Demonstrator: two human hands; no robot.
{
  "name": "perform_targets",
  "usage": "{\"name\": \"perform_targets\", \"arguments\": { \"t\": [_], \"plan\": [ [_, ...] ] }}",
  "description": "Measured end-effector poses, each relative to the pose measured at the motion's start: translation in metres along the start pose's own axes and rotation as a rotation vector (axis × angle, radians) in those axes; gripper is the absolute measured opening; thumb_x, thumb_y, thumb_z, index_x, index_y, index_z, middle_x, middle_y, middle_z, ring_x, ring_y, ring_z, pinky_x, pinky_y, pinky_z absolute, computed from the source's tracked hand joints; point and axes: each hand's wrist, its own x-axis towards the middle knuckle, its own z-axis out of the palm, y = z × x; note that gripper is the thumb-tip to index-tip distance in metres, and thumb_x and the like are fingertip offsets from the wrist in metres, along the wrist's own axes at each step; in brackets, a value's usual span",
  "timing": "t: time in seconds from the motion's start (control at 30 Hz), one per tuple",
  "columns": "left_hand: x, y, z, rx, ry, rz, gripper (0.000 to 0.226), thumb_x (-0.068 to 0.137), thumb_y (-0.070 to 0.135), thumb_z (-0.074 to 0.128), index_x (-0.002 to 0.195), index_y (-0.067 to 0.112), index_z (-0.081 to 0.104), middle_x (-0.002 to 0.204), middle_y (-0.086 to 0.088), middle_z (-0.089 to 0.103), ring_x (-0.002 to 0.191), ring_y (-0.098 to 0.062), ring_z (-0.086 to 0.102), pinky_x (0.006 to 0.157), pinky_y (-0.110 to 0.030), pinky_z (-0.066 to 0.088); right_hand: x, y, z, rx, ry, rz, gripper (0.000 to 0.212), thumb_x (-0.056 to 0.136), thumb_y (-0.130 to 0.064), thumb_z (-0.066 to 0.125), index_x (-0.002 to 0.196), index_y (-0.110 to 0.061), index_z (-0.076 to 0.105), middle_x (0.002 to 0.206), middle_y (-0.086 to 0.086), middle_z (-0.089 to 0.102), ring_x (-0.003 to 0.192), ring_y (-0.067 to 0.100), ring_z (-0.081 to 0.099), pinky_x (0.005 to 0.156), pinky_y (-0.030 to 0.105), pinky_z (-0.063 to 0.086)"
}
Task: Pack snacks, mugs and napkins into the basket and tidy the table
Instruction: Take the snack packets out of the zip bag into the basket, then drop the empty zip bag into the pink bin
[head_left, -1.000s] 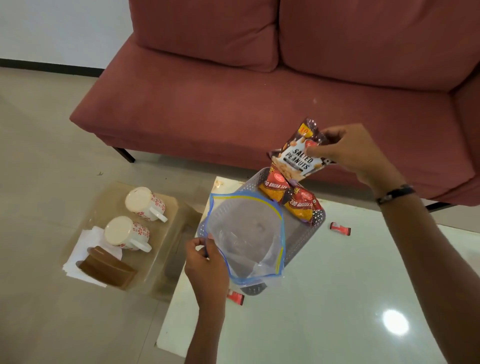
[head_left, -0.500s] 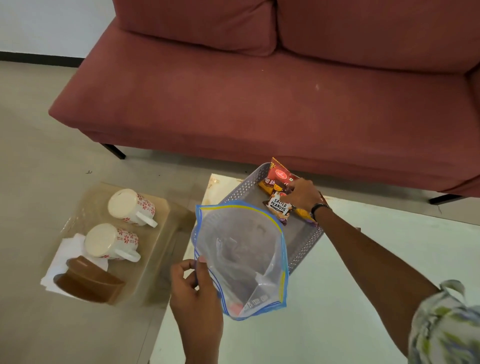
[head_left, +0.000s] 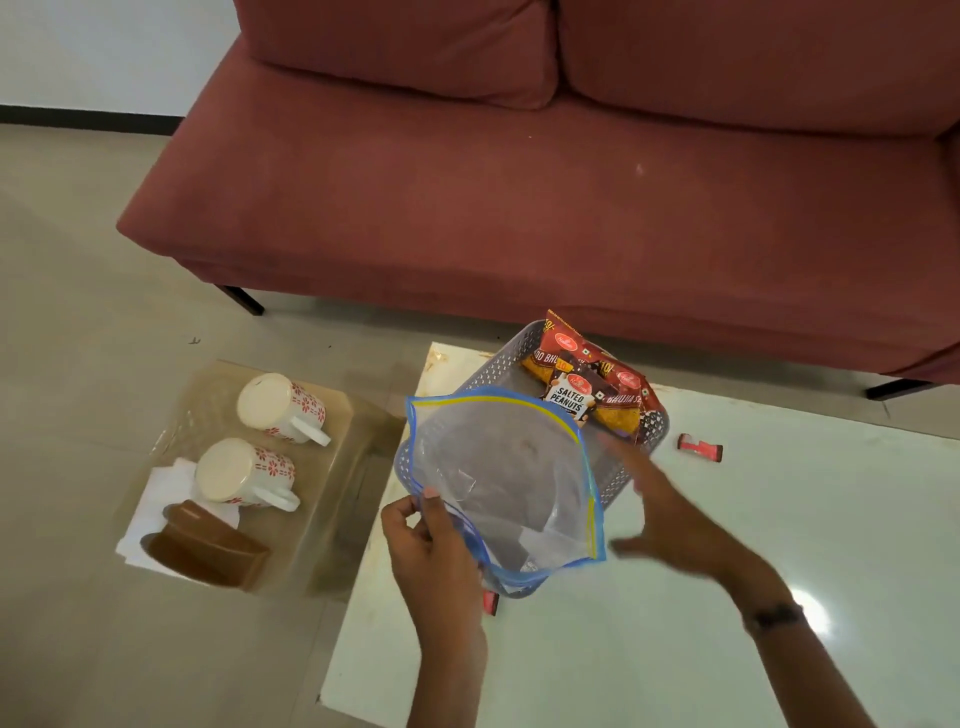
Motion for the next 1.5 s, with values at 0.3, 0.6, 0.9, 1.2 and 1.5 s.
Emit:
{"name": "perform_targets", "arguments": {
  "t": [0.3,0.6,0.9,1.2,1.5],
  "plan": [
    [-0.027,0.019,0.01,-0.277,-0.32,0.088,0.03,0.084,0.04,0.061,0.101,0.017,0.05,0.086,0.0,0.061,0.06,-0.007,0.051,0.056,-0.017,0.042,-0.033,-0.04,0.029,0.443,0.598,-0.079,0.014,0.086,-0.013,0.064,0.077,-0.022,0.069,0.076,-0.023,0.071,0.071,-0.012,0.059,0.068,0.013,0.045],
    [-0.056,-0.018,0.019,0.08,-0.633,0.094,0.018,0.082,0.025,0.064,0.1,0.028,0.064,0.085,0.015,0.074,0.077,-0.001,0.068,0.064,-0.016,0.051,-0.102,-0.028,-0.055,0.719,0.605,-0.053,0.018,0.092,-0.024,0.056,0.095,-0.014,0.07,0.074,-0.002,0.064,0.066,0.007,0.06,0.063,0.018,0.052],
    [-0.159,-0.079,0.098,0.073,-0.717,0.132,0.019,0.097,0.023,0.044,0.1,0.025,0.062,0.091,0.01,0.076,0.069,-0.013,0.072,0.059,-0.018,0.051,-0.227,0.093,-0.122,0.989,0.712,0.089,0.036,0.062,-0.02,0.078,0.097,-0.018,0.071,0.077,-0.005,0.06,0.07,0.001,0.059,0.07,0.007,0.048],
    [-0.325,-0.176,0.223,0.334,-1.03,0.08,0.031,0.096,0.021,0.046,0.125,0.03,0.051,0.102,0.013,0.073,0.074,-0.01,0.071,0.072,-0.026,0.051,-0.377,0.258,-0.24,1.174,0.706,0.289,0.019,0.091,-0.024,0.055,0.095,-0.019,0.074,0.084,-0.003,0.064,0.082,0.006,0.057,0.078,0.022,0.047],
    [-0.464,-0.255,0.351,0.379,-1.198,-0.105,0.027,0.092,0.007,0.052,0.117,0.018,0.054,0.113,-0.001,0.07,0.076,-0.019,0.073,0.061,-0.019,0.054,-0.516,0.387,-0.313,0.861,0.505,0.29,0.059,0.09,-0.001,0.056,0.135,-0.037,0.043,0.12,-0.005,0.067,0.097,0.026,0.071,0.071,0.032,0.059]
  ]
}}
